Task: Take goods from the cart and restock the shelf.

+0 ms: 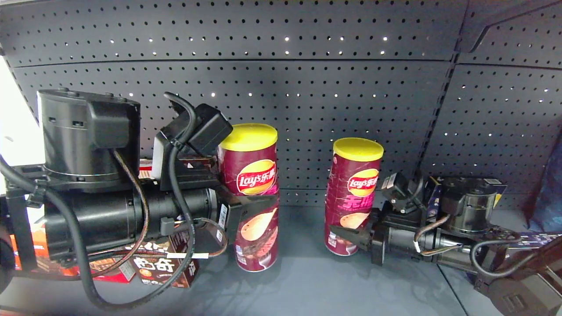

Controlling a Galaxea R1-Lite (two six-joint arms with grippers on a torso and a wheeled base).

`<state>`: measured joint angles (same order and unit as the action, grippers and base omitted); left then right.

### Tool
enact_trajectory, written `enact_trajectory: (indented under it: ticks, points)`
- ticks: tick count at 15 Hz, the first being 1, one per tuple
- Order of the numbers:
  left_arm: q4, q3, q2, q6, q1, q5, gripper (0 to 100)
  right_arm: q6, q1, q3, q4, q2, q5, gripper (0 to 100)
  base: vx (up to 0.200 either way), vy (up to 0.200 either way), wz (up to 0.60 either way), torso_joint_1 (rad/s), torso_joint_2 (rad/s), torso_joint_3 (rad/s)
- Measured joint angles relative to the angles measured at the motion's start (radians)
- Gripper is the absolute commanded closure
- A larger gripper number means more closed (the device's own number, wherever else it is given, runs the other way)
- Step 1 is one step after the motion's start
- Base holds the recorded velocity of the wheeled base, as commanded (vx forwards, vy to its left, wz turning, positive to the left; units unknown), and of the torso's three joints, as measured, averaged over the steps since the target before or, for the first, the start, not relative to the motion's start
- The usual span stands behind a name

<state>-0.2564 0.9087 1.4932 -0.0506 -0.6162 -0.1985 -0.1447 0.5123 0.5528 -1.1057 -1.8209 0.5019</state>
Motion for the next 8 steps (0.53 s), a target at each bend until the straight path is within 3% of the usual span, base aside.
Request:
enact_trajectory:
  ticks: [3,8]
  points:
    - [0.002,0.002,0.001,0.0,0.001,0.0,100,0.005,0.034,-0.027,-0.007,0.022,-0.007,100,0.0,0.0,0.0,0.0,0.0,0.0]
    - [0.002,0.003,0.004,0.0,0.005,0.0,100,0.048,0.143,-0.091,-0.021,0.054,-0.16,100,0.0,0.0,0.0,0.0,0.0,0.0]
